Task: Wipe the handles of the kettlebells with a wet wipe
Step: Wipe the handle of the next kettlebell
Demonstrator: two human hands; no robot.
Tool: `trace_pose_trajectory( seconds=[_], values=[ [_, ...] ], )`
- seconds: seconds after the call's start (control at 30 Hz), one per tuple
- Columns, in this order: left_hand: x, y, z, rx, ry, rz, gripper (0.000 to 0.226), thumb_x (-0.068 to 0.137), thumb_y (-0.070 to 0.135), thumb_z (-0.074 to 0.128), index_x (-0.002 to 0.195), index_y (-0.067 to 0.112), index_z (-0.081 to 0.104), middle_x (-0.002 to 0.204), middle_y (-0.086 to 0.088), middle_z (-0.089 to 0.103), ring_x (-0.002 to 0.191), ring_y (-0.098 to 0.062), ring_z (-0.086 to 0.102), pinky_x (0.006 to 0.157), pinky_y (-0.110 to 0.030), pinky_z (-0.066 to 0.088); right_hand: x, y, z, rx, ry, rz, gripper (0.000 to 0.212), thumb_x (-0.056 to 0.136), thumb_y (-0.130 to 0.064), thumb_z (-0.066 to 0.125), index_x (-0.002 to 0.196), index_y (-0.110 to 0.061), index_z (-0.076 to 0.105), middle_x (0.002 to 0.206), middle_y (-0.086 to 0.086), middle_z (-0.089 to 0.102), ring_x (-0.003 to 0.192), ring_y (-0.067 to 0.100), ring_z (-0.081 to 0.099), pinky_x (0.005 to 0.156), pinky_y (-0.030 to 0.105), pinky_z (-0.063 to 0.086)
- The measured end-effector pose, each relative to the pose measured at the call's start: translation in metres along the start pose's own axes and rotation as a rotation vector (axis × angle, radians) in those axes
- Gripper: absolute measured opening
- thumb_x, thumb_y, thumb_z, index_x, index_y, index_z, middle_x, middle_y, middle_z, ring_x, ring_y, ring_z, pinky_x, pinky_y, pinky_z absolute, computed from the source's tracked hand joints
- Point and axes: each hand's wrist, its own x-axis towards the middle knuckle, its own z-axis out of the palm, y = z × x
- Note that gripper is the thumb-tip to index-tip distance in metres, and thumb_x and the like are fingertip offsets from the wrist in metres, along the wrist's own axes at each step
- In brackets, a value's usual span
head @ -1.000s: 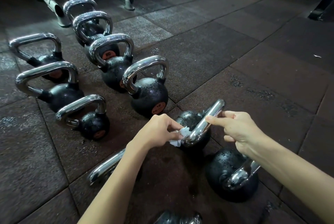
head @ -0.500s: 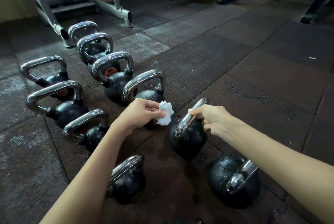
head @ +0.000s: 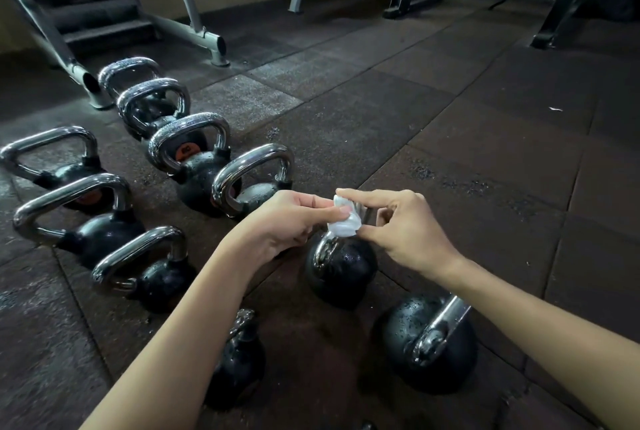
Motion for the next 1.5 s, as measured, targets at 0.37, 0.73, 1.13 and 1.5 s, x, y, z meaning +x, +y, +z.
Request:
trace_pose_trajectory(
  seconds=[0.37, 0.73, 1.13, 1.5],
  values=[
    [0.031, 0.014, 0.008, 0.756, 0.249, 0.179, 0.041, 0.07, 0.05, 0.092, 0.106, 0.035, 0.08, 0.094, 0.014, 0.078, 0.092, 0.001, 0.069, 0.085, -0.019, 0.054, 0.009, 0.056, 0.014, 0.164, 0.367, 0.63, 0.031, 0.065, -0.024, 0.097, 0.086, -0.026, 0.075, 0.085, -0.006, 0.077, 0.077, 0.008, 0.069, 0.062, 0.023, 0.046],
    [0.044, 0.0, 0.013, 0.866, 0.26, 0.219, 0.041, 0.067, 0.036, 0.096, 0.105, 0.034, 0.081, 0.087, 0.014, 0.077, 0.088, -0.003, 0.072, 0.087, -0.028, 0.058, 0.04, 0.085, 0.07, 0.189, 0.428, 0.869, 0.027, 0.064, -0.017, 0.096, 0.076, -0.018, 0.071, 0.087, 0.0, 0.076, 0.078, 0.018, 0.069, 0.068, 0.024, 0.049],
    [0.051, -0.013, 0.012, 0.837, 0.294, 0.234, 0.04, 0.067, 0.039, 0.095, 0.105, 0.037, 0.081, 0.077, 0.019, 0.069, 0.09, -0.003, 0.071, 0.085, -0.026, 0.056, 0.047, 0.073, 0.08, 0.102, 0.57, 0.864, 0.008, 0.08, -0.022, 0.079, 0.079, -0.023, 0.071, 0.085, 0.0, 0.074, 0.081, 0.026, 0.07, 0.07, 0.028, 0.053],
    [0.05, -0.015, 0.011, 0.81, 0.3, 0.214, 0.038, 0.068, 0.038, 0.095, 0.104, 0.036, 0.081, 0.084, 0.018, 0.074, 0.091, -0.002, 0.071, 0.088, -0.029, 0.057, 0.049, 0.077, 0.069, 0.081, 0.547, 0.805, 0.013, 0.074, -0.026, 0.085, 0.078, -0.025, 0.073, 0.08, -0.006, 0.075, 0.084, 0.022, 0.071, 0.077, 0.033, 0.059]
  ],
)
